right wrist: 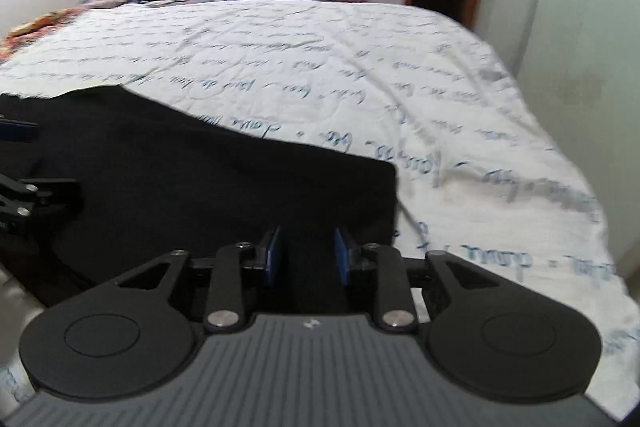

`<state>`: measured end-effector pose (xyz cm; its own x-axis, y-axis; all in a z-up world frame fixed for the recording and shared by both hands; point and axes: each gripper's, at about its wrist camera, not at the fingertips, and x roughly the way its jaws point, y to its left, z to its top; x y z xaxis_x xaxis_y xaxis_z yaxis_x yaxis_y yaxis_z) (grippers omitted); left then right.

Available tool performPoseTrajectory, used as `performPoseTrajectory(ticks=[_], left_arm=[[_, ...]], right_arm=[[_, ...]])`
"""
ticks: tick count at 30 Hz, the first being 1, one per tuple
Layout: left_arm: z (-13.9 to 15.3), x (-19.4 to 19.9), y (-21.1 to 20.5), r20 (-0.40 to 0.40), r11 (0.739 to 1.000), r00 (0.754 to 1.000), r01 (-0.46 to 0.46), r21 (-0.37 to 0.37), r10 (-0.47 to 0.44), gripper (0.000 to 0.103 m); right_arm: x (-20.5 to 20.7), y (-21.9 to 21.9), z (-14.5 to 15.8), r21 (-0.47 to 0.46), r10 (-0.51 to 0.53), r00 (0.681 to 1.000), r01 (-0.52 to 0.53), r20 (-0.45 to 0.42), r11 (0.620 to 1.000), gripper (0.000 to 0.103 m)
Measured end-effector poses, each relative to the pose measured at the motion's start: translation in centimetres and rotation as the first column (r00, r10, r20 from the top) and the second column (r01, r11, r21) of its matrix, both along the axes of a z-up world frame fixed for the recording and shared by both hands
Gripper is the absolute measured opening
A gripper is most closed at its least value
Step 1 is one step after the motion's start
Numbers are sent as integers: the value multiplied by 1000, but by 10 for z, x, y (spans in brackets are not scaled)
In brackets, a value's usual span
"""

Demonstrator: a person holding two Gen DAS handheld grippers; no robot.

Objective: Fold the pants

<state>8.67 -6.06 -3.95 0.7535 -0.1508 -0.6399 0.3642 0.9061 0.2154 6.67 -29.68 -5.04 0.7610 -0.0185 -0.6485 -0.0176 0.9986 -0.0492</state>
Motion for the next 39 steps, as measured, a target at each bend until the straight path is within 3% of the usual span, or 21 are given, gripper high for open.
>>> performPoseTrajectory(ticks=[1,3,6,10,12,14,22,26,30,33,39], left_arm=[[0,3,3,-6,1000,1000,-16,-3,16,93],[-5,11,6,-51,999,998,-40,2,40,93],[-3,12,18,-84,997,994,-72,-34,69,93],[7,13,52,-51,980,980,-193,-48,190,93],[12,16,73,-35,964,965,-260,-59,259,93],[14,19,95,-39,945,946,-323,-53,321,93],[7,23,173,-27,859,859,-509,48,510,94],[14,23,201,-59,845,844,-534,-17,533,98],[20,22,211,-6,816,816,-577,9,578,98],[23,23,221,-8,798,798,-603,7,603,98],[26,23,230,2,772,772,-635,4,635,98]], right_arm=[[-5,7,7,-22,6,999,-6,39,1000,31],[-9,19,12,-45,49,996,-46,71,998,51],[0,31,-8,-118,78,997,-80,-18,990,56],[-8,48,11,-100,29,998,-23,63,995,63],[-12,63,27,-68,51,989,-42,139,997,101],[-12,89,38,-73,116,974,-104,194,992,103],[3,196,36,-57,306,932,-300,194,952,103],[0,246,33,-70,405,897,-399,177,914,103],[-3,283,30,-92,480,864,-472,148,877,103],[-11,300,31,-146,525,835,-506,165,850,103],[-10,324,27,-242,565,807,-522,172,818,103]])
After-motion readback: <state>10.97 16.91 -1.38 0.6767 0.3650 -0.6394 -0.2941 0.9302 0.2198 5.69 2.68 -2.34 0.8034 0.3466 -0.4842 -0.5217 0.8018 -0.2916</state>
